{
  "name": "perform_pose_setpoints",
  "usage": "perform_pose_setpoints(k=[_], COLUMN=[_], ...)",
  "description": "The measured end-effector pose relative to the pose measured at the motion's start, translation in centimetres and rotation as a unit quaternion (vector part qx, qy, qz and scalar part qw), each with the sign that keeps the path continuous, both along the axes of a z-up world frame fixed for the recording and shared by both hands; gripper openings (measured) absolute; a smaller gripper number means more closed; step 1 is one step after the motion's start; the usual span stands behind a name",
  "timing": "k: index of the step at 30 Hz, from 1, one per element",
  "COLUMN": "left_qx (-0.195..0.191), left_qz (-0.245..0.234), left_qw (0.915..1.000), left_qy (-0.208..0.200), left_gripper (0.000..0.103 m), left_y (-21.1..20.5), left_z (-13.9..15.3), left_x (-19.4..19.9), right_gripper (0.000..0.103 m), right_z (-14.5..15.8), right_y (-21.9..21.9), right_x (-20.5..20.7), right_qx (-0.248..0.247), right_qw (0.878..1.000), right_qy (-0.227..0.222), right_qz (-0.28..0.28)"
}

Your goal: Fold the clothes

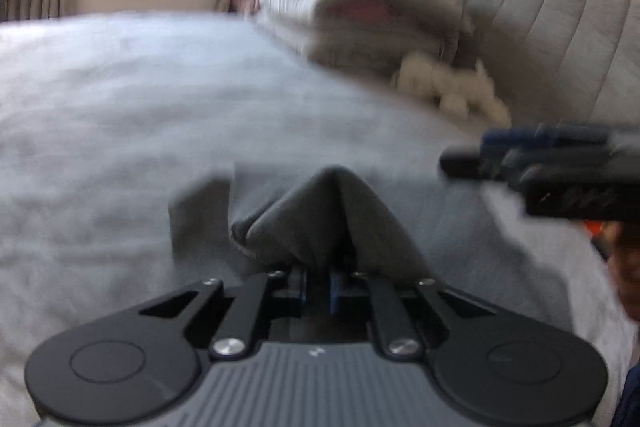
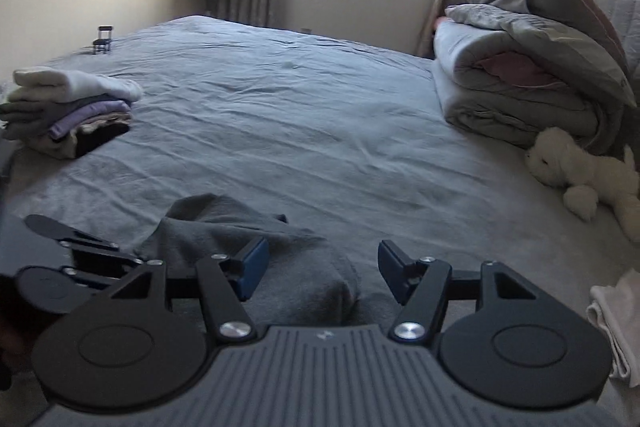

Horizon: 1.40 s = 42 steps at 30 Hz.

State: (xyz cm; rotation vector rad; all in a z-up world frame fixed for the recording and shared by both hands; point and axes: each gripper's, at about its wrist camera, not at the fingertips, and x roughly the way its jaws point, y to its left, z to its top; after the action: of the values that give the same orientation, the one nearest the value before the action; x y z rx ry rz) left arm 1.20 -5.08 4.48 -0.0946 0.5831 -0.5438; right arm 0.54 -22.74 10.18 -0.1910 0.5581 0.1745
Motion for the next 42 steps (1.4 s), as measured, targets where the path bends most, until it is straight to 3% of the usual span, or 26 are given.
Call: perform_pose_setpoints(k=[3,5,8,16,19,21,25,27,30,31,32,34,35,39,42], left_qx=[-0.068,-0.103,-0.111,-0.135,-0.112,-0.091,-0.095,-0.102,-0.083,-0.074,-0.064,-0.051,-0.048,-0.044,-0.024], left_qz=[0.020,0.030,0.050,0.093,0.085,0.090,0.119,0.123,0.116,0.114,0.113,0.113,0.114,0.125,0.128], left_qw=[0.9938,0.9878,0.9846,0.9798,0.9866,0.9907,0.9883,0.9870,0.9896,0.9905,0.9913,0.9918,0.9917,0.9900,0.9898], left_qy=[-0.085,-0.113,-0.126,-0.115,-0.082,-0.047,0.004,0.014,0.017,0.020,0.023,0.031,0.035,0.048,0.059], left_gripper=[0.009,0.009,0.009,0.010,0.013,0.023,0.043,0.053,0.061,0.062,0.062,0.062,0.062,0.066,0.079], left_y=[3.0,5.1,7.0,9.7,8.6,8.2,9.1,9.3,8.8,8.6,8.4,8.3,8.3,8.9,9.0], left_z=[4.1,6.3,7.4,8.0,7.5,6.6,5.3,5.1,4.8,4.7,4.5,4.2,4.1,3.9,3.4], left_x=[-1.3,-1.8,-2.2,-1.9,-0.8,0.1,1.4,1.6,1.4,1.5,1.5,1.7,1.8,1.9,1.9], right_gripper=[0.064,0.064,0.064,0.067,0.073,0.073,0.073,0.073,0.072,0.061,0.041,0.029,0.029,0.032,0.059], right_z=[-0.1,0.2,0.7,0.8,0.5,0.2,-1.4,-2.3,-2.9,-3.0,-3.1,-3.3,-3.6,-3.6,-3.4], right_y=[-0.6,-1.4,-2.5,-0.5,0.2,0.7,1.6,2.0,2.4,2.4,2.5,2.7,2.8,3.3,2.7], right_x=[-0.1,-0.1,0.0,-0.8,-1.0,-1.0,-0.2,0.2,0.4,0.4,0.5,0.7,0.8,0.5,0.6], right_qx=[0.000,0.017,0.064,0.079,0.068,0.058,0.032,0.019,0.019,0.019,0.022,0.023,0.020,0.005,0.002], right_qw=[1.000,0.999,0.997,0.996,0.996,0.996,0.994,0.994,0.993,0.993,0.992,0.991,0.991,0.993,0.995], right_qy=[-0.016,-0.028,-0.025,-0.001,0.010,0.019,0.062,0.083,0.094,0.094,0.097,0.104,0.108,0.091,0.080], right_qz=[-0.023,-0.039,-0.046,0.033,0.060,0.069,0.080,0.075,0.074,0.074,0.075,0.076,0.073,0.078,0.066])
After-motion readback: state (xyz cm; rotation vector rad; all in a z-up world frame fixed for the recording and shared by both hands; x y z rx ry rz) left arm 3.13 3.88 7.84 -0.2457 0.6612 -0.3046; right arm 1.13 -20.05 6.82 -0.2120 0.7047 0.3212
